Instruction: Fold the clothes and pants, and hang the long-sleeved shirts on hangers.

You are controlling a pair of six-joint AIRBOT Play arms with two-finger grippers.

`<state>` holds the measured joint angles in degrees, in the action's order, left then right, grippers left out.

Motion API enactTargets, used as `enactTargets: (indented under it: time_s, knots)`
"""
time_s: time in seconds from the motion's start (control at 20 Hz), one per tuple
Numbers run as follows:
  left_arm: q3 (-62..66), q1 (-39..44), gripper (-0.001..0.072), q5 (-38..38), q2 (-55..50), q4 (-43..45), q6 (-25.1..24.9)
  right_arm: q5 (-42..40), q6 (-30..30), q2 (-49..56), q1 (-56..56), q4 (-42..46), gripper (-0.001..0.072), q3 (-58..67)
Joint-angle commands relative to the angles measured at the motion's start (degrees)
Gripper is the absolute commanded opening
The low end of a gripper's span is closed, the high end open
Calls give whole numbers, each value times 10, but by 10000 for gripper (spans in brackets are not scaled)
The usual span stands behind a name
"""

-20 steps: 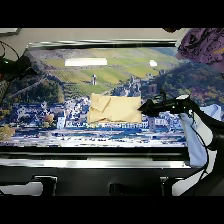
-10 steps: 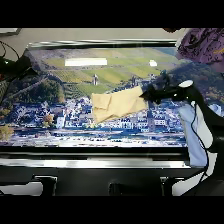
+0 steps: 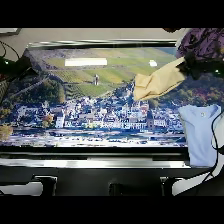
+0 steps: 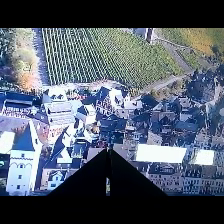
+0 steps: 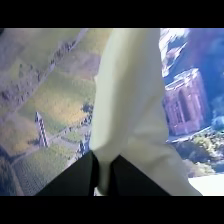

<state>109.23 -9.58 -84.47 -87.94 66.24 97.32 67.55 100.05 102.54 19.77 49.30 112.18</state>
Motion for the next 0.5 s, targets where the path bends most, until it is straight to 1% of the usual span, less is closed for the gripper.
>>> enactTargets:
  time_s: [0.0,0.1,0.3,0.45]
  knots:
    - [0,0,22,0,0,0,0,-6,91,-23,52,69,33,30]
    - [0,0,22,0,0,0,0,-4,134,-41,71,110,33,30]
    - [-2,0,22,0,0,0,0,-18,268,-84,87,220,33,30]
    - [-2,0,22,-1,0,0,0,-5,358,-120,86,311,33,30]
